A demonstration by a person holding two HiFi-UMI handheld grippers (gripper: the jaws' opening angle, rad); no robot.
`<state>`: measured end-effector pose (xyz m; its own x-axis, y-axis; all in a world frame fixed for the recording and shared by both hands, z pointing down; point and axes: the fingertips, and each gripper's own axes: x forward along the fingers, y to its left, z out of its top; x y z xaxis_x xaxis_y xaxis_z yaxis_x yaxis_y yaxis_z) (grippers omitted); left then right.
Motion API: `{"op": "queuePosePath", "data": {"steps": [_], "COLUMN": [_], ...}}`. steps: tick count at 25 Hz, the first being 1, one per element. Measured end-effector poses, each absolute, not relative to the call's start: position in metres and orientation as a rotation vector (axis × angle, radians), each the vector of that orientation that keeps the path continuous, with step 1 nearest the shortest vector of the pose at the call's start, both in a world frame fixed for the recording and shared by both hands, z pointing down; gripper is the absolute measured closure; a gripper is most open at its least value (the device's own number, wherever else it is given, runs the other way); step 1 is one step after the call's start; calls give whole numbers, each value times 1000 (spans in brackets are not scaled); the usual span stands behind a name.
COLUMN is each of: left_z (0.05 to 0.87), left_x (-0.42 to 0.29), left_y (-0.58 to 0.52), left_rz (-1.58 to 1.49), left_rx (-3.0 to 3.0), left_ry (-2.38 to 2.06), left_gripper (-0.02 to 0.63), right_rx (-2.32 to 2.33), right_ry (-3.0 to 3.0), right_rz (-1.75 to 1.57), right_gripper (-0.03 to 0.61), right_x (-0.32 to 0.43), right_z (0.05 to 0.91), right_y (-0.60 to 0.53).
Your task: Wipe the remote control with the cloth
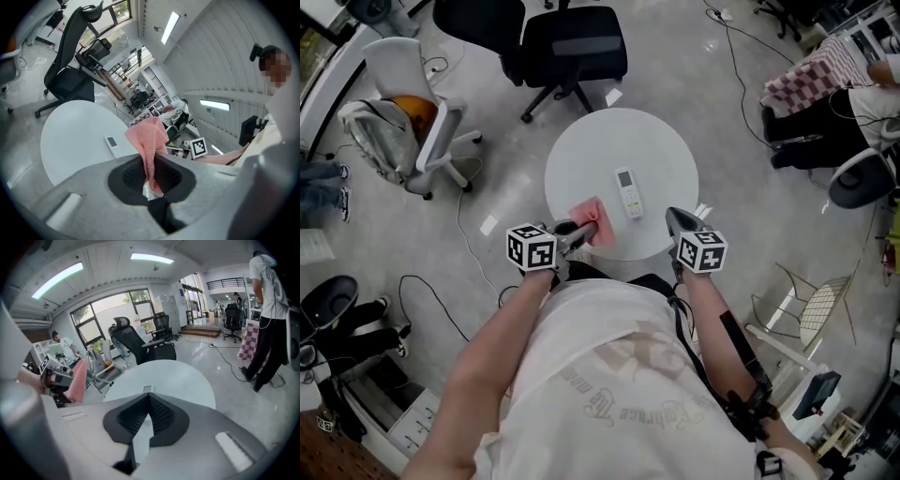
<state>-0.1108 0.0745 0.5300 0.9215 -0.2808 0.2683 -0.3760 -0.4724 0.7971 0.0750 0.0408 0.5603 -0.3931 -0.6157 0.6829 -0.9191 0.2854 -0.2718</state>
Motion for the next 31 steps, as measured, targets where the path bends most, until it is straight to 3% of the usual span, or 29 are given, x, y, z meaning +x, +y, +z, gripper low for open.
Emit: {"op": "queuePosePath", "data": {"steps": [11, 31], "left_z": [511, 493], "left_x": [-40, 10], "left_y": [153, 236], "left_rz": [127, 148], "left_rx": [2148, 2189], "left_ry": [-591, -678], "left_gripper": [595, 595], "right_rx": [1154, 995], "right_ry": [-2422, -2556], "right_rz": [703, 580], "right_gripper": [575, 574], "right_x": [104, 129], "right_z": [503, 474], "right_y": [125, 201]}}
